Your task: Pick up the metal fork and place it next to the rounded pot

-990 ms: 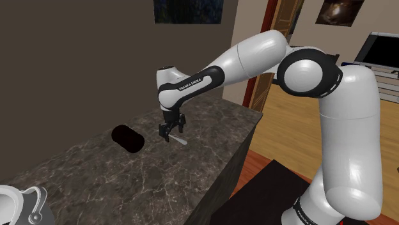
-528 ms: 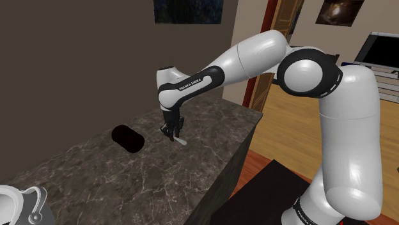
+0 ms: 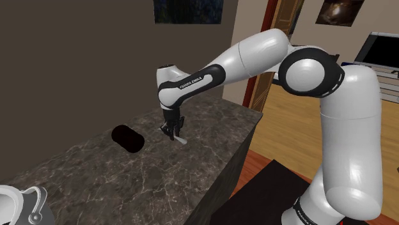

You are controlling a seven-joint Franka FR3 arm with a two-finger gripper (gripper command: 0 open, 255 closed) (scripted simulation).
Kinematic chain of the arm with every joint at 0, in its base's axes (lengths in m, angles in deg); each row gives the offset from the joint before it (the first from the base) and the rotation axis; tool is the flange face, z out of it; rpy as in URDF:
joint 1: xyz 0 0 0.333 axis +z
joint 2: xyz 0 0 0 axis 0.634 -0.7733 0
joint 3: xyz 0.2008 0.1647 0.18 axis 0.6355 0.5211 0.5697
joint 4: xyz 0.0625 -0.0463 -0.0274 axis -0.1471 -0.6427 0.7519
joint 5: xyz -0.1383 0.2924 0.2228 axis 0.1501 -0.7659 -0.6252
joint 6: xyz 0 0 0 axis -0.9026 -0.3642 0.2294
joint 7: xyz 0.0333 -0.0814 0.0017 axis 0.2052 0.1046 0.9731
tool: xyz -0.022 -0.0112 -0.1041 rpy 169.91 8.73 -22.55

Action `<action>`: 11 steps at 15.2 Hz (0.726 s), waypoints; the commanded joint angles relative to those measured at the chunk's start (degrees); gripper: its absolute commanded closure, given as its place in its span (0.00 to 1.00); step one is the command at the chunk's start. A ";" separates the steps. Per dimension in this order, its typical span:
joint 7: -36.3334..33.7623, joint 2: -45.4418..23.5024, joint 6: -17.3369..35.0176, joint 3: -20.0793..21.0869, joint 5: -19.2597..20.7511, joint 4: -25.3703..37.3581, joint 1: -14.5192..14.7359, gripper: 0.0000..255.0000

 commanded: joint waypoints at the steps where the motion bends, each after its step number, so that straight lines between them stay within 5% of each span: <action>1: 0.01 0.51 -1.13 0.06 -0.09 0.64 0.01 1.00; 11: 0.27 3.57 -7.59 0.29 -0.60 4.07 -0.11 1.00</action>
